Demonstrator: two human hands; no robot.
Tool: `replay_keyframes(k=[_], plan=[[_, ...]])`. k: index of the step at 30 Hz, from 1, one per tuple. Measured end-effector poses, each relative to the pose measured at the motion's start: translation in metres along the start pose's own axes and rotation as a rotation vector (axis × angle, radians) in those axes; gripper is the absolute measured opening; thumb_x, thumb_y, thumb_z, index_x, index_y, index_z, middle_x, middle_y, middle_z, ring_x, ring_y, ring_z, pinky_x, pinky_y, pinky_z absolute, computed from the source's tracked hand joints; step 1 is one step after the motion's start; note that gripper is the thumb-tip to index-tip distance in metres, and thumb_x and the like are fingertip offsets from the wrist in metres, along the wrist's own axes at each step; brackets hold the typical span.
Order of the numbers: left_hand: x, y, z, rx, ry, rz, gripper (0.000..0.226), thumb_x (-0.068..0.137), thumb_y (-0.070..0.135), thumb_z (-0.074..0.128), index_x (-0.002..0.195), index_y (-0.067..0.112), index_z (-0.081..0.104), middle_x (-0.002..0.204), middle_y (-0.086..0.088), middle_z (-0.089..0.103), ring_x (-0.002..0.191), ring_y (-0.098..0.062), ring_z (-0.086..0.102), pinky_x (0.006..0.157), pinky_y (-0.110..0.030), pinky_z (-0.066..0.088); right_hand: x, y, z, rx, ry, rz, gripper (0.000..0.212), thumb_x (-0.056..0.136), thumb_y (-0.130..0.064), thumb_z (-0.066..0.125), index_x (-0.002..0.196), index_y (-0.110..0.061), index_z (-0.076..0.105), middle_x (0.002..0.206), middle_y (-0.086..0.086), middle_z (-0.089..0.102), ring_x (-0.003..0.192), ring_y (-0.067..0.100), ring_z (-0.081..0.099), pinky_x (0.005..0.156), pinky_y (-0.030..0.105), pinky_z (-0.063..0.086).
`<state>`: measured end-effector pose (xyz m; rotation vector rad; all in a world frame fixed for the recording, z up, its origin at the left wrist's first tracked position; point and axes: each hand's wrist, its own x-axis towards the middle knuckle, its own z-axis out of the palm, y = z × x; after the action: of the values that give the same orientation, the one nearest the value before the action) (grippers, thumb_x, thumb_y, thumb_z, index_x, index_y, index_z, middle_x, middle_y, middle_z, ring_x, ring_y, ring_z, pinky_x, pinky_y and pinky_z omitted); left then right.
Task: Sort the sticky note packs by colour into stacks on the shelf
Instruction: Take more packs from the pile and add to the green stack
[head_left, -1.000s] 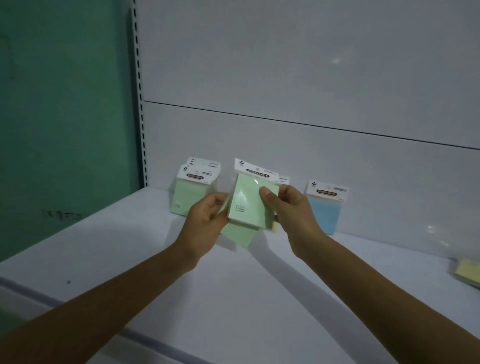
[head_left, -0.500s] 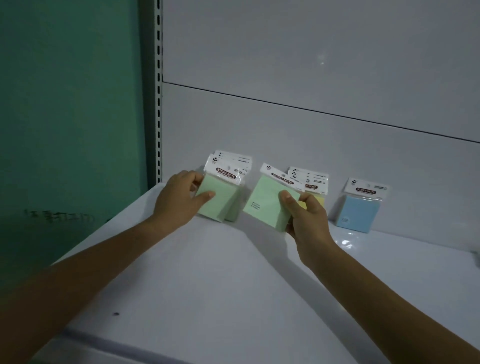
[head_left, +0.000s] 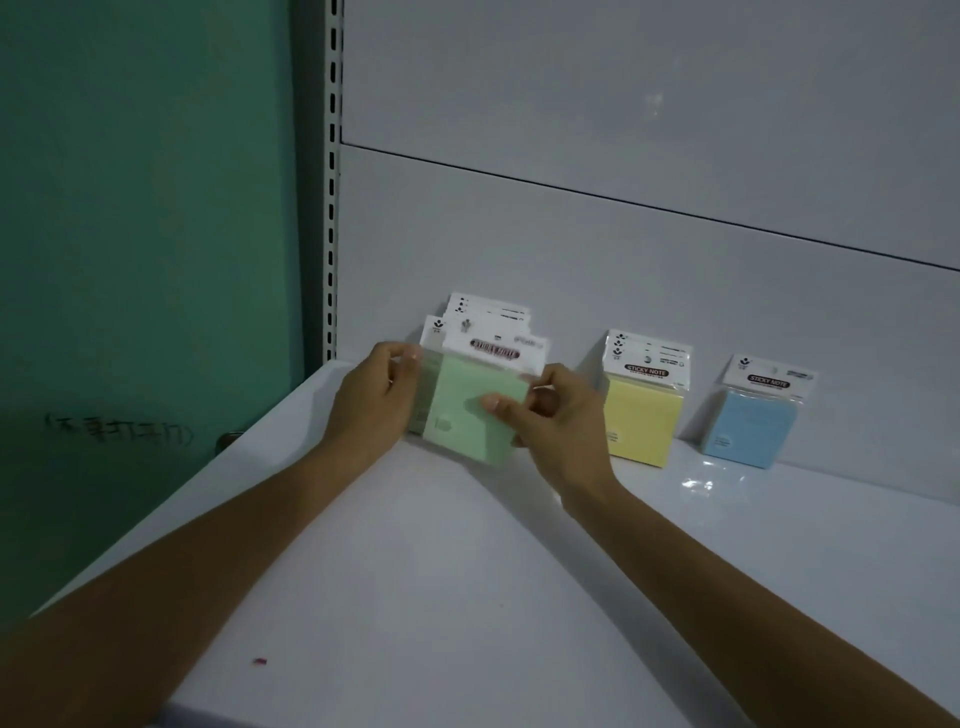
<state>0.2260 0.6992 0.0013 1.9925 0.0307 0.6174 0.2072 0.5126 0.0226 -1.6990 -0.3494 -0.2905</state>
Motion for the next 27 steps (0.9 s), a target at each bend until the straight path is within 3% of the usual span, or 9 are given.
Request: replay_keyframes(k=[3, 6, 9, 14, 17, 19, 22, 27], plan=[[-0.004, 0.006, -0.002, 0.034, -0.087, 0.041, 0.066, 0.081, 0.071, 0.026, 0.116, 0.024, 0.056, 0.111, 0.000, 0.062, 0.096, -0.016, 0.061, 0.085, -0.045, 0.051, 0.004, 0.020, 0.012, -0.462, 0.055, -0.019, 0.040, 0.066, -0.048, 0.078, 0.085, -0.025, 0.052, 0.075, -0.009, 0.062, 0.067, 0.008, 0.059, 0.055, 0.031, 0.047], [-0.006, 0.008, 0.002, 0.200, -0.234, 0.099, 0.066, 0.076, 0.075, 0.042, 0.121, 0.028, 0.046, 0.119, 0.004, 0.060, 0.101, -0.017, 0.060, 0.083, -0.044, 0.052, 0.010, 0.026, 0.013, -0.599, 0.114, -0.003, 0.050, 0.063, -0.062, 0.072, 0.081, -0.027, 0.042, 0.065, -0.010, 0.052, 0.060, 0.008, 0.051, 0.049, 0.028, 0.034], [-0.006, 0.006, 0.004, 0.257, -0.290, 0.075, 0.067, 0.079, 0.066, 0.052, 0.130, 0.029, 0.029, 0.124, 0.007, 0.059, 0.103, -0.019, 0.060, 0.084, -0.042, 0.051, 0.013, 0.027, 0.012, -0.594, 0.052, -0.019, 0.049, 0.069, -0.060, 0.070, 0.087, -0.024, 0.042, 0.067, -0.009, 0.055, 0.064, 0.014, 0.057, 0.055, 0.033, 0.045], [-0.007, 0.003, 0.005, 0.291, -0.332, 0.071, 0.065, 0.089, 0.058, 0.040, 0.141, 0.028, 0.016, 0.126, 0.001, 0.060, 0.100, -0.023, 0.062, 0.084, -0.042, 0.051, 0.007, 0.029, 0.008, -0.468, -0.055, -0.038, 0.045, 0.071, -0.040, 0.077, 0.095, -0.026, 0.041, 0.073, -0.006, 0.057, 0.064, 0.011, 0.054, 0.057, 0.030, 0.047], [-0.007, 0.004, 0.005, 0.217, -0.343, 0.051, 0.065, 0.092, 0.053, 0.039, 0.145, 0.029, 0.012, 0.130, 0.001, 0.058, 0.106, -0.022, 0.060, 0.090, -0.041, 0.049, 0.008, 0.031, 0.005, -0.481, -0.016, -0.076, 0.062, 0.073, -0.037, 0.076, 0.122, -0.020, 0.041, 0.110, 0.000, 0.056, 0.099, 0.015, 0.056, 0.081, 0.036, 0.050], [-0.007, 0.005, 0.005, 0.151, -0.365, 0.054, 0.064, 0.092, 0.050, 0.041, 0.146, 0.035, 0.010, 0.132, 0.004, 0.056, 0.111, -0.021, 0.059, 0.095, -0.042, 0.047, 0.008, 0.031, 0.007, -0.490, -0.143, -0.121, 0.078, 0.077, -0.041, 0.071, 0.140, -0.020, 0.030, 0.134, -0.001, 0.049, 0.120, 0.017, 0.048, 0.097, 0.041, 0.045], [-0.009, 0.007, 0.005, 0.063, -0.427, 0.076, 0.064, 0.092, 0.050, 0.042, 0.144, 0.047, 0.004, 0.137, 0.012, 0.052, 0.115, -0.015, 0.057, 0.100, -0.039, 0.046, 0.005, 0.030, 0.012, -0.580, -0.296, -0.189, 0.092, 0.076, -0.054, 0.065, 0.146, -0.026, 0.012, 0.135, -0.009, 0.050, 0.115, 0.016, 0.054, 0.092, 0.036, 0.048], [-0.008, 0.007, 0.006, 0.061, -0.444, 0.074, 0.062, 0.093, 0.048, 0.040, 0.145, 0.045, 0.007, 0.139, 0.013, 0.050, 0.118, -0.014, 0.055, 0.103, -0.040, 0.043, 0.007, 0.033, 0.010, -0.633, -0.316, -0.178, 0.093, 0.080, -0.054, 0.061, 0.147, -0.024, 0.003, 0.133, -0.008, 0.052, 0.109, 0.018, 0.057, 0.086, 0.030, 0.047]])
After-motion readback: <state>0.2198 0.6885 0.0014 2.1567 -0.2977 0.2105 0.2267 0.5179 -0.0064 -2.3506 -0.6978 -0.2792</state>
